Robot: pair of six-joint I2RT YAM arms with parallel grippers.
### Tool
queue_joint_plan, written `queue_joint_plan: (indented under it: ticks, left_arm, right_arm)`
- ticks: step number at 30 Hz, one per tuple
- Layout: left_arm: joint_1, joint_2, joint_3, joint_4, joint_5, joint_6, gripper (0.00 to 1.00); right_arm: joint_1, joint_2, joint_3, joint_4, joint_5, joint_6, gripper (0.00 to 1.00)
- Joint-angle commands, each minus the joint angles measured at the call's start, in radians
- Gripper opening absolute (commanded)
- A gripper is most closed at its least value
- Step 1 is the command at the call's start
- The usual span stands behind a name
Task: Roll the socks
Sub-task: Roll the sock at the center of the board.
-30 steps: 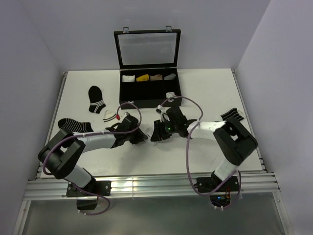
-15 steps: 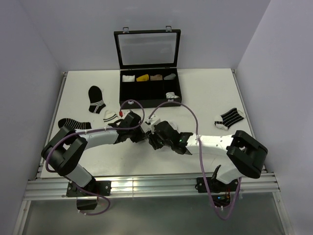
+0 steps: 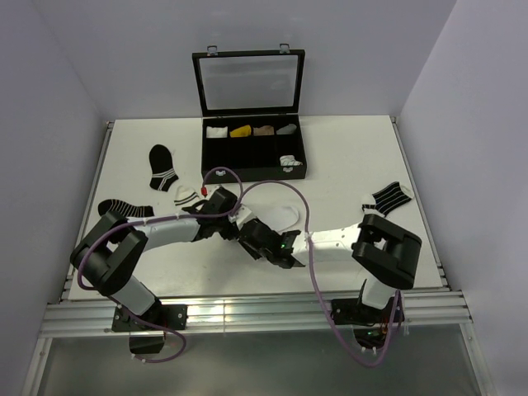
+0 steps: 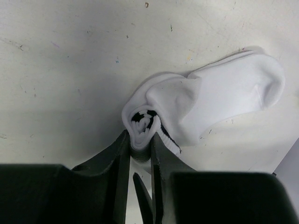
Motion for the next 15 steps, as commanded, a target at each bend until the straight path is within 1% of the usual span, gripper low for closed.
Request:
queue_joint_plan:
  ticks: [1,3,5,6,8,9,11,13,14,15]
  left_arm:
    - [-0.002,0.019,0.003,-0.049,0.007,0.037,0.00]
    - [-0.002,0.012,0.000,-0.038,0.025,0.041,0.00]
    - [-0.002,0.009,-0.012,-0.021,0.040,0.040,0.00]
    - [-0.002,0.006,-0.015,-0.017,0.045,0.038,0.00]
    - [-0.004,0.003,-0.021,-0.015,0.043,0.037,0.00]
    - [-0.004,-0.006,-0.023,-0.018,0.034,0.034,0.00]
    - [-0.004,-0.021,-0.034,-0.021,0.022,0.022,0.02]
    - [-0.001,-0.050,-0.051,-0.023,0.020,0.003,0.07]
    - [-0.002,-0.064,-0.057,-0.023,-0.014,-0.004,0.16]
    - [-0.001,-0.090,-0.070,-0.023,-0.036,-0.012,0.21]
  right_arm:
    - [0.021,0.068,0.059,-0.042,0.088,-0.008,0.49]
    - [0.021,0.094,0.070,-0.062,0.128,0.013,0.49]
    - [0.021,0.128,0.090,-0.106,0.154,0.035,0.45]
    - [0.021,0.139,0.099,-0.121,0.163,0.039,0.31]
    - [0.020,0.157,0.113,-0.144,0.165,0.046,0.13]
    - [0.020,0.156,0.113,-0.146,0.151,0.052,0.00]
    - [0.015,0.136,0.104,-0.141,0.119,0.055,0.00]
    - [0.004,0.098,0.084,-0.126,0.062,0.070,0.00]
    - [-0.003,0.085,0.075,-0.121,0.036,0.082,0.00]
    - [-0.010,0.072,0.067,-0.115,0.011,0.089,0.00]
